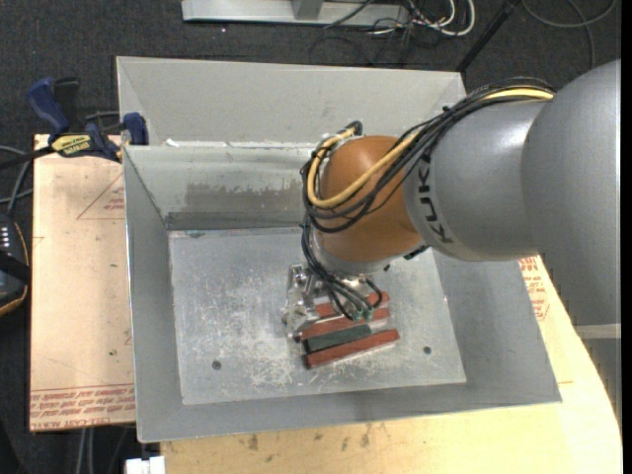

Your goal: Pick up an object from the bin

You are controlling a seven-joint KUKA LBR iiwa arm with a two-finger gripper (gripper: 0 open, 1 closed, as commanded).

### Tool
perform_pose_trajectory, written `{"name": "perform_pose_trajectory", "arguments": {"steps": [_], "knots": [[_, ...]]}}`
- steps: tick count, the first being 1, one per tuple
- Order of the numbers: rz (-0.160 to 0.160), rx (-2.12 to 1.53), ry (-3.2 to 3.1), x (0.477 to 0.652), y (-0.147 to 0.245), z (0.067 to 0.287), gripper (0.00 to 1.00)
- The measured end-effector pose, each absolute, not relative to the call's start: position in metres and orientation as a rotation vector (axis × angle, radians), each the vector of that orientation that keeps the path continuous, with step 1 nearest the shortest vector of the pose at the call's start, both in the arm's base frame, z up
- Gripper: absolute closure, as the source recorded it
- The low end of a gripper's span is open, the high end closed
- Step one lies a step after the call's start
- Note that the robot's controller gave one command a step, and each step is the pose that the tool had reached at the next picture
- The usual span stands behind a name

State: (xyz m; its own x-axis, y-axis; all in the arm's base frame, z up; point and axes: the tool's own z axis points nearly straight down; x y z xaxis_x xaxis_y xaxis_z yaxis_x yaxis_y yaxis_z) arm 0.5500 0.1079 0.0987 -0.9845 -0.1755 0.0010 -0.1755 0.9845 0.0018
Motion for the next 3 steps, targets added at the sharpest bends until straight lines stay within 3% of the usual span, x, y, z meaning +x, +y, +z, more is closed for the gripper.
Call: {"name": "perform_pose_trajectory", "arguments": {"steps": [1, 2, 3], "knots": [[-0.002, 0.291, -3.129, 0.540, 0.107, 0.128, 0.00], [-0.002, 0.291, -3.129, 0.540, 0.107, 0.128, 0.00], [-0.012, 0.390, -3.144, 0.566, 0.049, 0.080, 1.00]]}}
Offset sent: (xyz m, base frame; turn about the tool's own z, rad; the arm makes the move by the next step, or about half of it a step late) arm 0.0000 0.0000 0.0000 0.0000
